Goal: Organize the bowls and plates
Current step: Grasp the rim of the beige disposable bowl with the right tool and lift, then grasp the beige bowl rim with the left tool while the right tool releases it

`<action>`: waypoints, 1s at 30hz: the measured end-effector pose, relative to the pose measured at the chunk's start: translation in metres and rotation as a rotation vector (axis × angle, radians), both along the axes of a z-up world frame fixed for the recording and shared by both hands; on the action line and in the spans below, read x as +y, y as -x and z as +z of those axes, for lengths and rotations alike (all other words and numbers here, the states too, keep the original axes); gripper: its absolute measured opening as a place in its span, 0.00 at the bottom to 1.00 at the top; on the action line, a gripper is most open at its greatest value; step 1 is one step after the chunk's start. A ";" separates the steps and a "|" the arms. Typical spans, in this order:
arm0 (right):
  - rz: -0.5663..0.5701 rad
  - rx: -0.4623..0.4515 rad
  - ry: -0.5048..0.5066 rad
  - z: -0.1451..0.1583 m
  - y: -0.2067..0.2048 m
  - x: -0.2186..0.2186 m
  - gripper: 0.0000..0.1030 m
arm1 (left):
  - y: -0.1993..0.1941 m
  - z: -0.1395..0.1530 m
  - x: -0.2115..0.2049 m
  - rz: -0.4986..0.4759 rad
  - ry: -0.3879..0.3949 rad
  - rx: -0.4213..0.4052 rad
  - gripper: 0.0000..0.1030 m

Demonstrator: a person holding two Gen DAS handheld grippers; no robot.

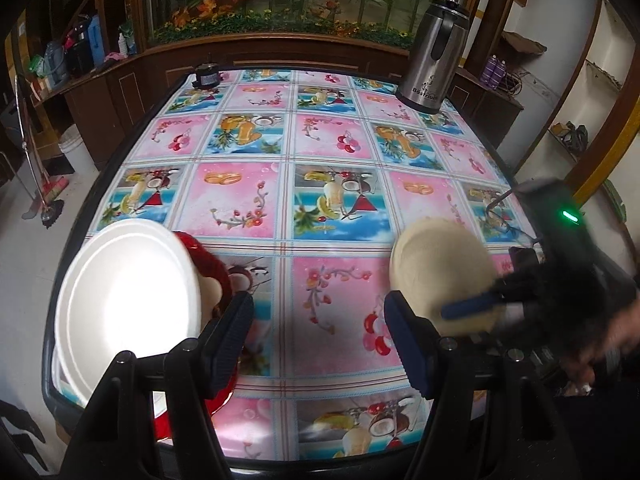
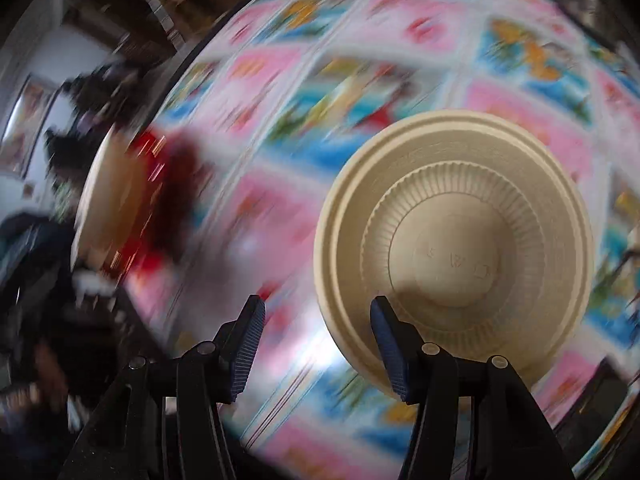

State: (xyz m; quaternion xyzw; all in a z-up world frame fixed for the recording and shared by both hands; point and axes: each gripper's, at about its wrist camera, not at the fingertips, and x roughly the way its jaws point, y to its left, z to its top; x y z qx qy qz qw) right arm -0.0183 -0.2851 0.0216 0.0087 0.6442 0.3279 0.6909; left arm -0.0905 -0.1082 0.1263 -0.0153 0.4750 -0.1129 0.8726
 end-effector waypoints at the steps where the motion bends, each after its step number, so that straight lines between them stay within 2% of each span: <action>1: 0.013 -0.022 -0.022 0.008 0.013 -0.001 0.58 | -0.003 -0.002 -0.002 -0.003 0.011 0.012 0.65; 5: -0.111 -0.145 -0.039 0.039 0.019 -0.034 0.57 | -0.011 -0.014 -0.013 -0.019 0.028 0.060 0.65; 7: -0.191 -0.203 0.013 0.044 0.016 -0.055 0.55 | -0.014 -0.021 -0.021 -0.048 0.043 0.088 0.65; 8: -0.232 -0.201 0.034 0.042 0.014 -0.065 0.40 | -0.014 -0.025 -0.026 -0.064 0.046 0.102 0.65; 10: -0.313 -0.135 0.013 0.031 0.013 -0.085 0.28 | -0.015 -0.030 -0.034 -0.091 0.044 0.121 0.65; 13: -0.369 -0.061 -0.029 0.018 0.018 -0.097 0.27 | -0.015 -0.039 -0.042 -0.118 0.045 0.146 0.65; 18: -0.332 -0.032 -0.041 0.010 0.029 -0.098 0.27 | -0.017 -0.059 -0.048 -0.142 0.077 0.217 0.64; 20: -0.325 -0.021 -0.038 0.004 0.031 -0.095 0.27 | -0.015 -0.067 -0.052 -0.154 0.078 0.243 0.57; 22: -0.328 0.004 -0.037 -0.004 0.037 -0.099 0.27 | -0.013 -0.075 -0.058 -0.171 0.066 0.266 0.44; 25: -0.331 0.032 -0.051 -0.012 0.040 -0.098 0.14 | -0.008 -0.079 -0.063 -0.197 0.055 0.277 0.32; 30: -0.332 0.016 -0.044 -0.010 0.041 -0.096 0.13 | -0.003 -0.070 -0.069 -0.221 0.031 0.241 0.30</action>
